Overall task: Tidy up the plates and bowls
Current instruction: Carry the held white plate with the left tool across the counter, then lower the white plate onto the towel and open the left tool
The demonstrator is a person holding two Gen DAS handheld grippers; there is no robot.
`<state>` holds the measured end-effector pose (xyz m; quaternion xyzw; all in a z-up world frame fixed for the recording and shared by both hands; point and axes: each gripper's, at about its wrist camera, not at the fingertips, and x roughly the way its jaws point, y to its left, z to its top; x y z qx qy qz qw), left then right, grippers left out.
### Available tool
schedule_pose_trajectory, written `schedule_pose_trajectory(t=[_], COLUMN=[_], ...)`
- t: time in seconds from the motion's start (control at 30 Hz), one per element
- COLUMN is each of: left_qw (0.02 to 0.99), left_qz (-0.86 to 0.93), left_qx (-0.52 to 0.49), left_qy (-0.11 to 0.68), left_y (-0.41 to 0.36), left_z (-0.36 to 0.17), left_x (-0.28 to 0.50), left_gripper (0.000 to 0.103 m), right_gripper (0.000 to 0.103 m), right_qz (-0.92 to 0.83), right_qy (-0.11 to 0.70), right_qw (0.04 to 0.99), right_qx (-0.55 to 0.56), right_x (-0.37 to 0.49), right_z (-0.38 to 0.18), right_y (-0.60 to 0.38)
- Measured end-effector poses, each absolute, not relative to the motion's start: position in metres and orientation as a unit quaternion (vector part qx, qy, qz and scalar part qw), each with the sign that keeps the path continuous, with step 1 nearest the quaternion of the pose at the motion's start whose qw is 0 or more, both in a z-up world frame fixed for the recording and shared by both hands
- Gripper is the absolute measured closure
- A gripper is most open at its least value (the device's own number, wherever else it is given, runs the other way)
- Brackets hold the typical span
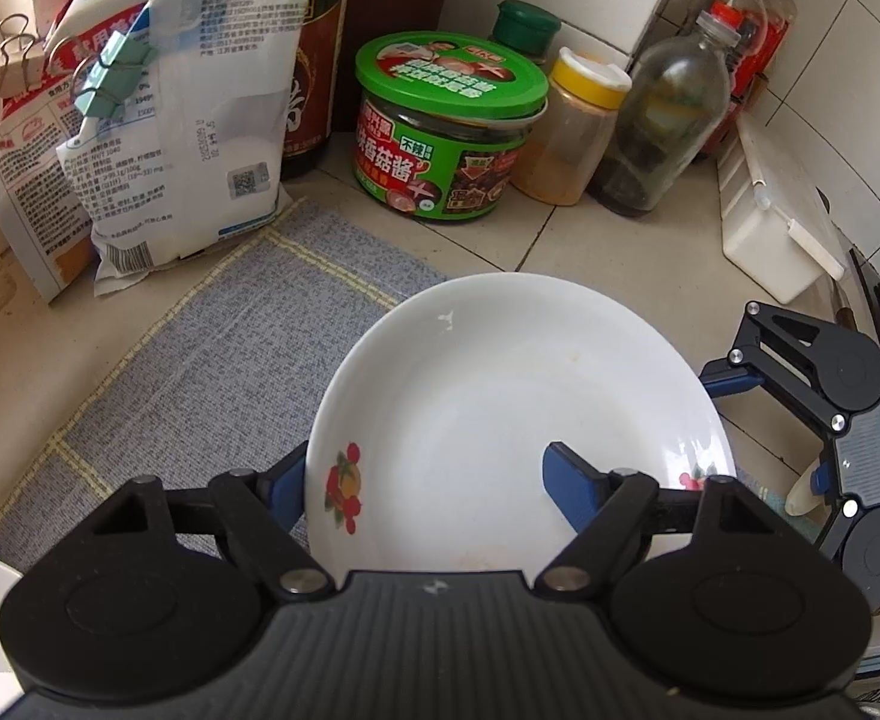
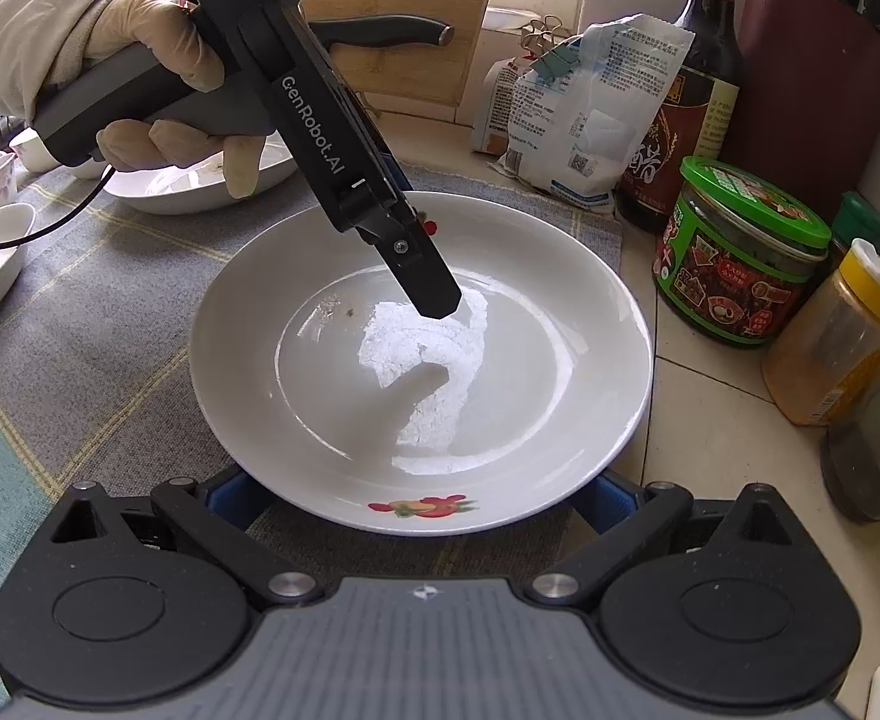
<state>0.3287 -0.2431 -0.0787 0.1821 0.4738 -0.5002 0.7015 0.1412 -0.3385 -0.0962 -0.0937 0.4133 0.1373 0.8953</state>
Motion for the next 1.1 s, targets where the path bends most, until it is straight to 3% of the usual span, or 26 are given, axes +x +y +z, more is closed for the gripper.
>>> schedule_pose_trajectory(t=[0.53,1.1], left_qw=[0.758,0.833], left_qz=[-0.482,-0.42], left_qx=[0.203,0.18], left_qy=[0.39,0.312], left_y=[-0.203,-0.129], left_z=[-0.029,0.011], left_x=[0.291,0.176], left_gripper=[0.017,0.008], right_gripper=[0.0,0.0], right_qz=[0.093,0.03], right_qy=[0.407,0.386], right_qw=[0.904,0.922], right_qx=[-0.091,0.004], right_x=[0.115,0.068], right_z=[-0.076,-0.052], right_y=[-0.327,-0.281])
